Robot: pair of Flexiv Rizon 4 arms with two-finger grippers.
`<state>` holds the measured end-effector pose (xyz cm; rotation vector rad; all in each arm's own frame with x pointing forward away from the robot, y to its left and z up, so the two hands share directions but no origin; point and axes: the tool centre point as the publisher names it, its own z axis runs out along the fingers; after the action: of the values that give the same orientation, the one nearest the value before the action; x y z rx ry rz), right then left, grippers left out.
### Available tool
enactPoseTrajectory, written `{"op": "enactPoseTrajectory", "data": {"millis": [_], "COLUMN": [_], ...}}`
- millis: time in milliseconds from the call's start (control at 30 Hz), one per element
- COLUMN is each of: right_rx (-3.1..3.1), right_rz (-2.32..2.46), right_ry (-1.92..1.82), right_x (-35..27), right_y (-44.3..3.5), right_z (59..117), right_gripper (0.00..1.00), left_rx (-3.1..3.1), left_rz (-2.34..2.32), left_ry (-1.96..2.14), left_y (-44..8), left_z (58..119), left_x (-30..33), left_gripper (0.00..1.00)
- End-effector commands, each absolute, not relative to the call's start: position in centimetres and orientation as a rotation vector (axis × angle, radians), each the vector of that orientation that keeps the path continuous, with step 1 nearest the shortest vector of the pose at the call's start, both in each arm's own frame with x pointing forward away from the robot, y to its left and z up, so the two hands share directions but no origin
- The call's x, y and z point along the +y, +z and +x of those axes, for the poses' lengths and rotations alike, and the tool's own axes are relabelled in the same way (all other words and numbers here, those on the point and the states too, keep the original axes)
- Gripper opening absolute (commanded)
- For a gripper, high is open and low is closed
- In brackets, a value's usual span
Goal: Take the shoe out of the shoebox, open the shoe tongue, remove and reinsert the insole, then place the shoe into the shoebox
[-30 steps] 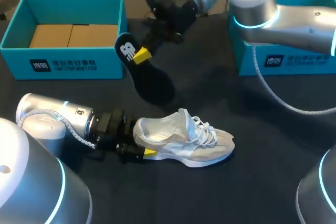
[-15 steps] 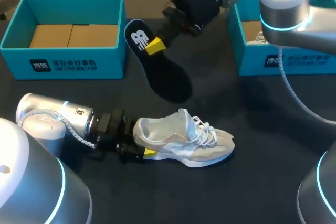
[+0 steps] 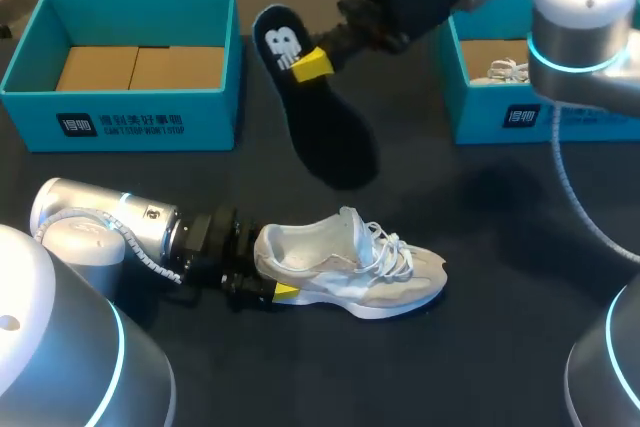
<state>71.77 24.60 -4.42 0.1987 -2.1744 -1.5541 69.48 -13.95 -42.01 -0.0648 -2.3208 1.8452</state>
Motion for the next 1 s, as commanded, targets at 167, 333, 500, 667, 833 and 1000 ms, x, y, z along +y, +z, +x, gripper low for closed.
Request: {"op": "enactPoseTrajectory", "data": {"millis": [167,333,500,667,833,1000], "right_rx": [-2.242,-2.222,-2.222,-2.222,-2.213,-2.158], "right_rz": [-0.033,-0.123,-0.123,-0.123,-0.131,-0.171], "right_ry": [-1.753,-1.836,-1.836,-1.836,-1.846,-1.918], "right_x": [20.3,19.3,19.3,19.3,19.2,17.9], "right_y": [-2.4,-1.0,-1.0,-1.0,-0.7,1.2], "right_z": [67.9,66.9,66.9,66.9,66.8,65.3], "right_gripper": [0.0,0.0,0.0,0.0,0.0,0.0], "left_rx": [-2.323,-2.323,-2.323,-2.323,-2.323,-2.323], "left_rz": [-0.065,-0.065,-0.065,-0.065,-0.065,-0.065], "left_ry": [1.84,1.84,1.84,1.84,1.84,1.84], "left_y": [-42.2,-42.2,-42.2,-42.2,-42.2,-42.2], "left_z": [69.6,69.6,69.6,69.6,69.6,69.6], "left_x": [-14.1,-14.1,-14.1,-14.1,-14.1,-14.1], "left_gripper": [0.0,0.0,0.0,0.0,0.0,0.0]}}
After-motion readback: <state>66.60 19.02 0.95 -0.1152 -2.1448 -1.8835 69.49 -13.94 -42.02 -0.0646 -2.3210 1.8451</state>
